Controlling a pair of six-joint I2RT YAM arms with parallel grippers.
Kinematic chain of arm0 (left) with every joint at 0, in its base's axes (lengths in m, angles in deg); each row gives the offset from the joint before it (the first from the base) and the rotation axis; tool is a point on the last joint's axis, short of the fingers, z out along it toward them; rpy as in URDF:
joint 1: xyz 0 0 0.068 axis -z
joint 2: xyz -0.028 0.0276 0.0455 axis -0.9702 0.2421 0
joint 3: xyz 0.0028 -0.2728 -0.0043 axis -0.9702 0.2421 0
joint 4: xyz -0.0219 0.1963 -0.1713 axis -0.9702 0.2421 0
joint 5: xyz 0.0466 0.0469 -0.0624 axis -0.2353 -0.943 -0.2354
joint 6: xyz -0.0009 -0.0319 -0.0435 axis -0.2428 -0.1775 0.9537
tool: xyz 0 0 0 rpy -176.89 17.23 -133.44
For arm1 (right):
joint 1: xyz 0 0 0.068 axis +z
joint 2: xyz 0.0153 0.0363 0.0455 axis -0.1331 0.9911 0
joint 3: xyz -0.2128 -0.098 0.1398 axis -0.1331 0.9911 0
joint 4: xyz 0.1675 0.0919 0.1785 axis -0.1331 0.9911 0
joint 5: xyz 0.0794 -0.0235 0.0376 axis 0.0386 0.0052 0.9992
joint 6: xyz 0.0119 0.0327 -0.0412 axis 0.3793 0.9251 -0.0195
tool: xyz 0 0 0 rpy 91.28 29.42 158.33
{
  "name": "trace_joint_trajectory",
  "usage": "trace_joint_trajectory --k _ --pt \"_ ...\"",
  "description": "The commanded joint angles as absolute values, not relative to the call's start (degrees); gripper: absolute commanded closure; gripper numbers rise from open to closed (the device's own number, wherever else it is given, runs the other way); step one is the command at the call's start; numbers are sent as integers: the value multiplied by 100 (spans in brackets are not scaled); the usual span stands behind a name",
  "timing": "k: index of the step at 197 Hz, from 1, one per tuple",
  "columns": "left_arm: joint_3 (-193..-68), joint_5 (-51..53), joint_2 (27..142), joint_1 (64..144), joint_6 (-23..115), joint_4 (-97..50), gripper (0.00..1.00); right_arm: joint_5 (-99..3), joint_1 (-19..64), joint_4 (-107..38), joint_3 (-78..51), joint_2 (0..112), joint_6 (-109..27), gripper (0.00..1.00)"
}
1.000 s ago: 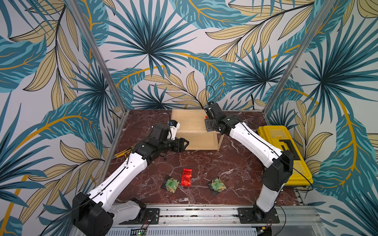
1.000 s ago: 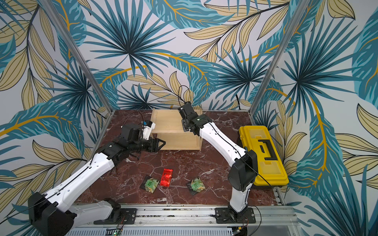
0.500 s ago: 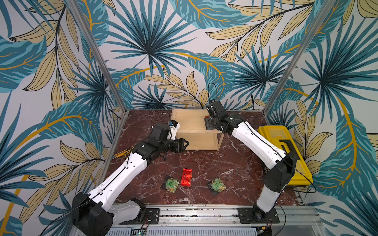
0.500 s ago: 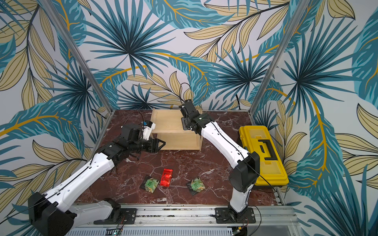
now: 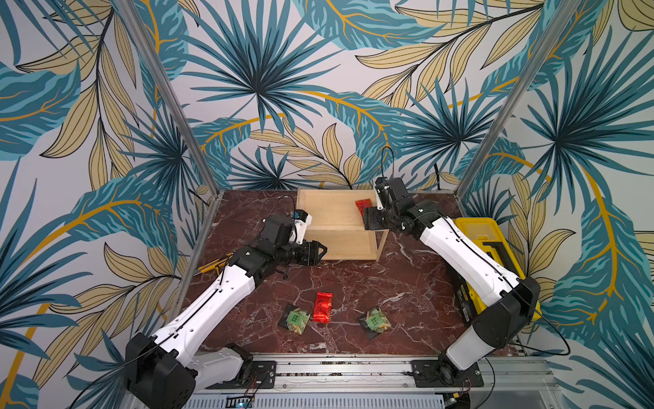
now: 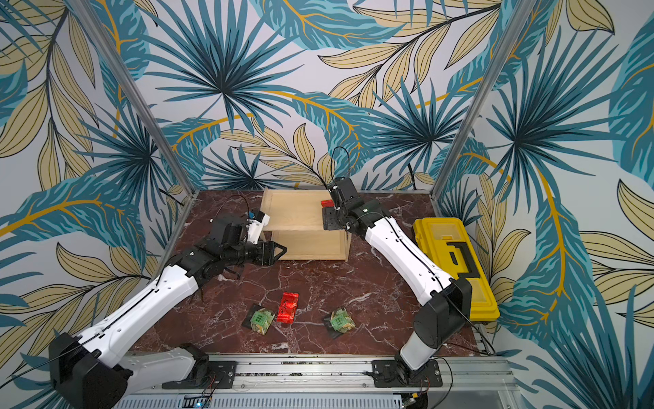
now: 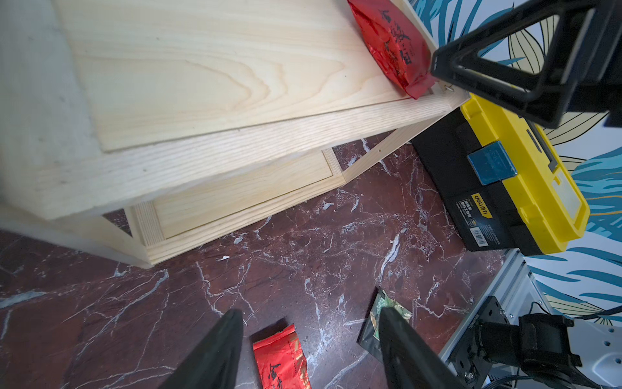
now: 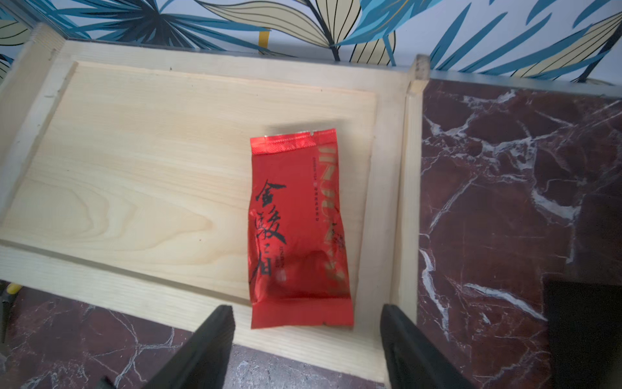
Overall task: Place the tea bags on the shelf by color
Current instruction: Place the tea bag on the shelf.
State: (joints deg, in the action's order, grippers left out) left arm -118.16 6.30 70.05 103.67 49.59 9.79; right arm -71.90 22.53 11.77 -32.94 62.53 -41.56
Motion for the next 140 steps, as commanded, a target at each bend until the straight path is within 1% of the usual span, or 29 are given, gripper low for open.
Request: trace_joint_trajectory --k 1,93,140 --pt "-11679 691 6977 10346 4903 1049 32 -6849 2218 1051 -3160 6316 -4020 26" --pt "-11610 678 6961 10350 4895 1050 31 -6573 2211 913 -3000 6313 -3878 26" --pt "-11561 624 6935 10350 4945 1066 32 -6670 2212 908 -3067 6118 -3981 26"
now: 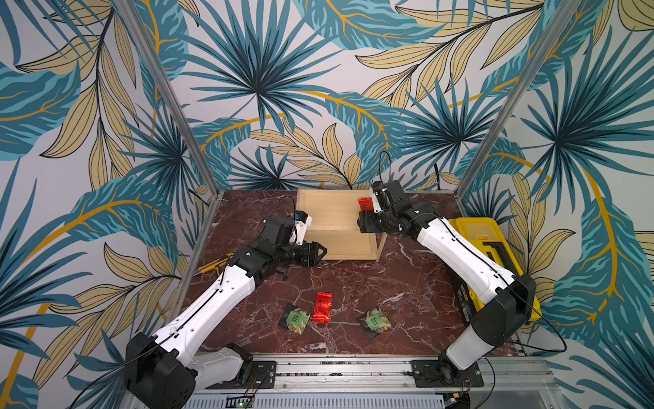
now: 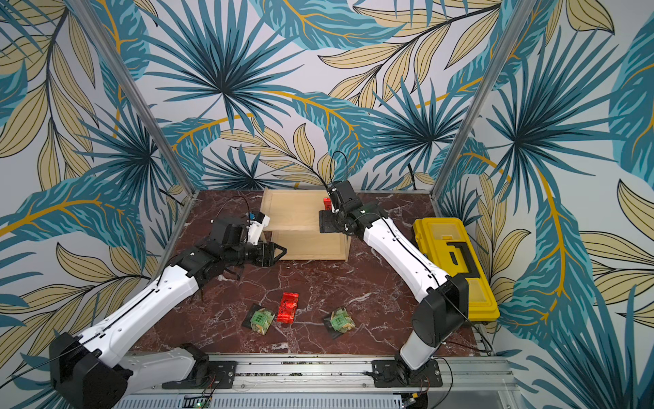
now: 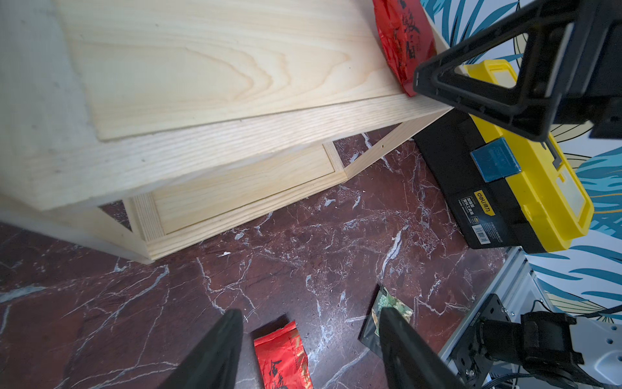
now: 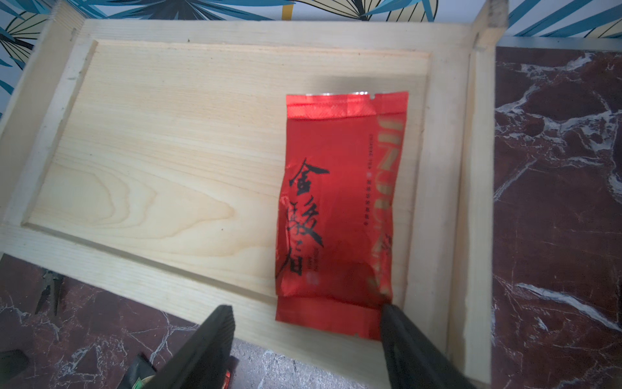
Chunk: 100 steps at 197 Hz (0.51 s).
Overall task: Place the tea bags on the shelf by color
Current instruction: Place the tea bag on the shelf.
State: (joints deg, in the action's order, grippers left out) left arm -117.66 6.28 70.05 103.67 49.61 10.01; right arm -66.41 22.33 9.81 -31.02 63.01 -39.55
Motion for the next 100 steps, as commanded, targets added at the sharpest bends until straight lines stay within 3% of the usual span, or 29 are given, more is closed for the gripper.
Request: trace_joint_trajectory --k 1,47,100 --pt "-11559 618 6933 10350 4951 1066 32 -6676 2214 905 -3073 6114 -3991 26" --pt "-11319 48 6771 10679 5062 1282 32 -6783 2223 896 -2922 5670 -4084 26" --pt "-10585 -1313 6494 11651 5817 1326 33 -7052 2400 86 -957 4213 -3998 26"
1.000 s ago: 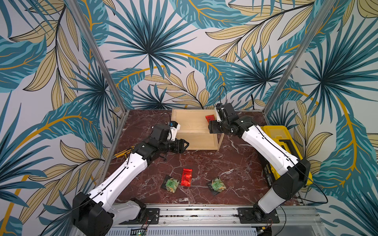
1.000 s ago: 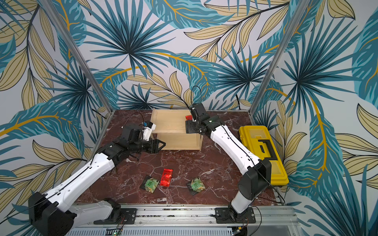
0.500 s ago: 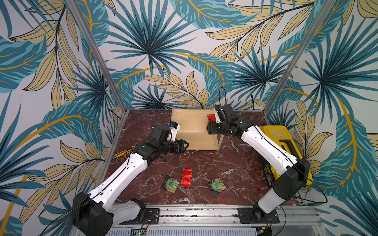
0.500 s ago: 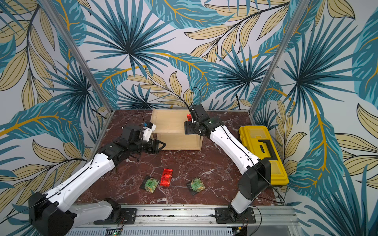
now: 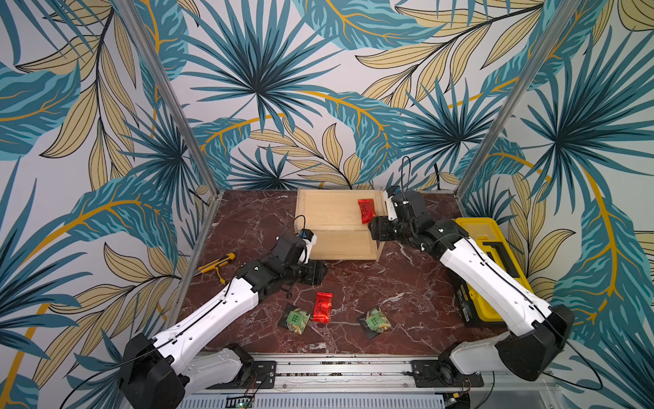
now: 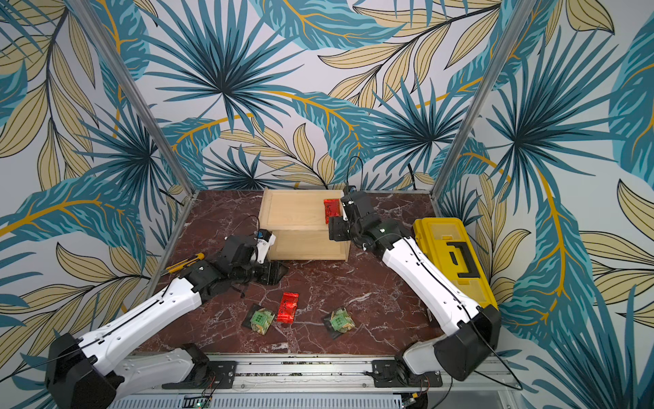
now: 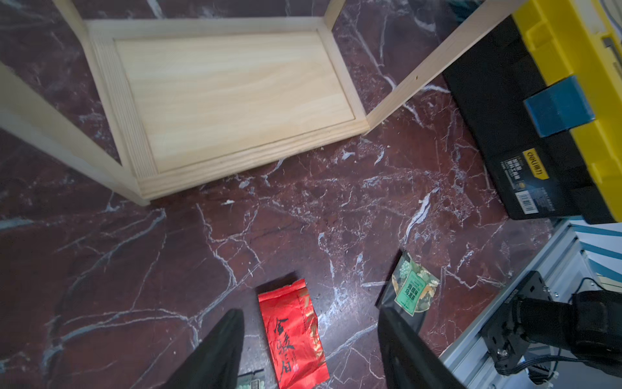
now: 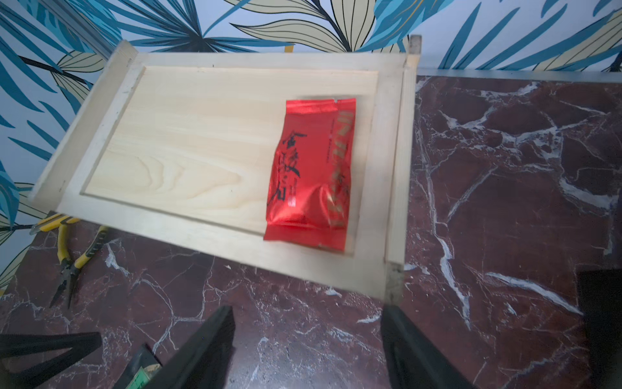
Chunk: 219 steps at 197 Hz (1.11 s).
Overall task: Place the tea bags on the shelf by color
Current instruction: Place the tea bag on the shelf, then pick up the tea bag from the center of the board.
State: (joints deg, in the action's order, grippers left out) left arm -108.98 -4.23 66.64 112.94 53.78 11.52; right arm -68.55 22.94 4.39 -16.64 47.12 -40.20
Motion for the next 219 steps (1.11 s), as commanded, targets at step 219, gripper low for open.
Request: trace_joint_trajectory --k 219 --pt "-11510 -3105 9671 13513 7765 2289 0 -8325 3177 -1480 2373 3007 -3719 30"
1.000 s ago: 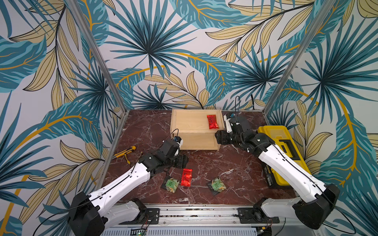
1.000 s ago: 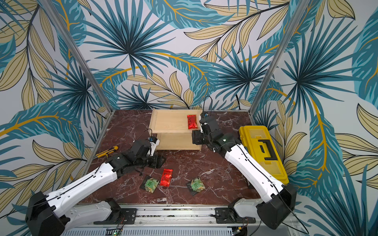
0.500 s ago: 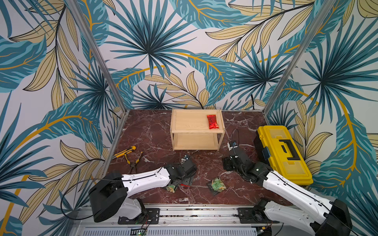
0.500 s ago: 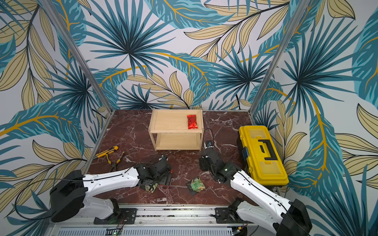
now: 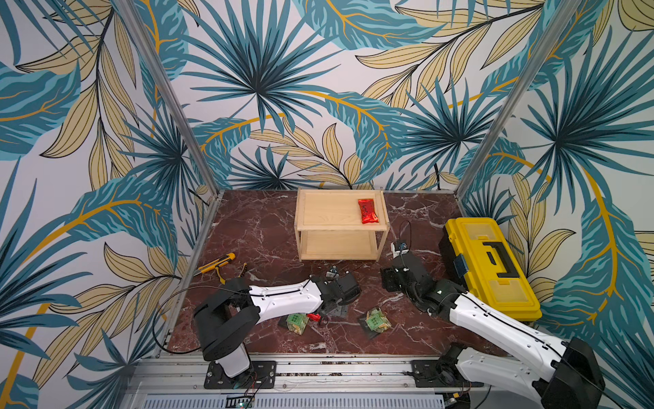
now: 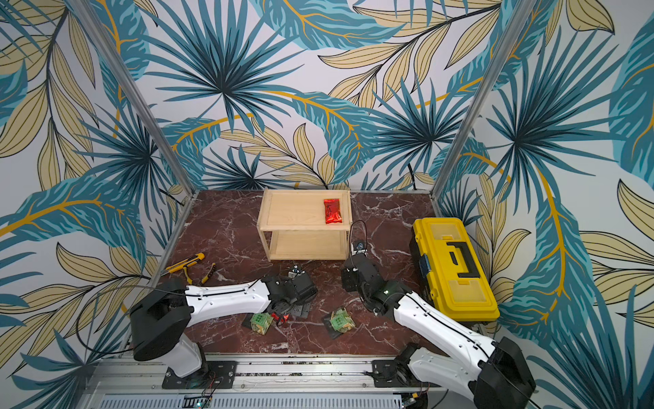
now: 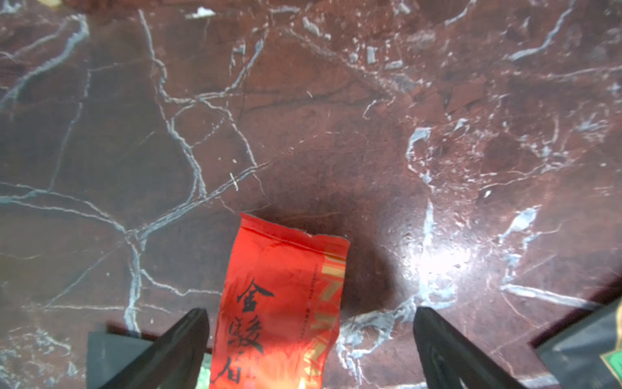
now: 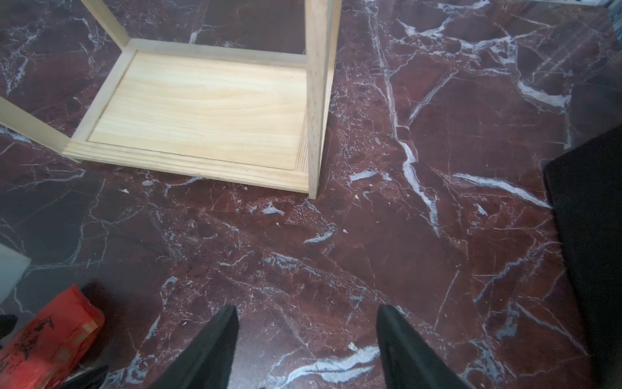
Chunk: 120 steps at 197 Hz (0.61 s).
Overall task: Place the tea bags on the shelf by color
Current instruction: Pick up the tea bag from the center of the board.
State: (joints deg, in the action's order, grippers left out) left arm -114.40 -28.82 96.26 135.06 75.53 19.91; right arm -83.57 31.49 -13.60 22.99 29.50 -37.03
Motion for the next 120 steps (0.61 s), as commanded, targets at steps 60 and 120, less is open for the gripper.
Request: trace_joint_trajectory --k 60,120 --pt "-11239 -3080 9540 13485 7687 1985 4 -8346 3175 -1568 2375 3109 -3720 31" --pt "-10941 -2919 9586 13314 7627 1706 19 -8386 3173 -1551 2320 3174 -3729 34"
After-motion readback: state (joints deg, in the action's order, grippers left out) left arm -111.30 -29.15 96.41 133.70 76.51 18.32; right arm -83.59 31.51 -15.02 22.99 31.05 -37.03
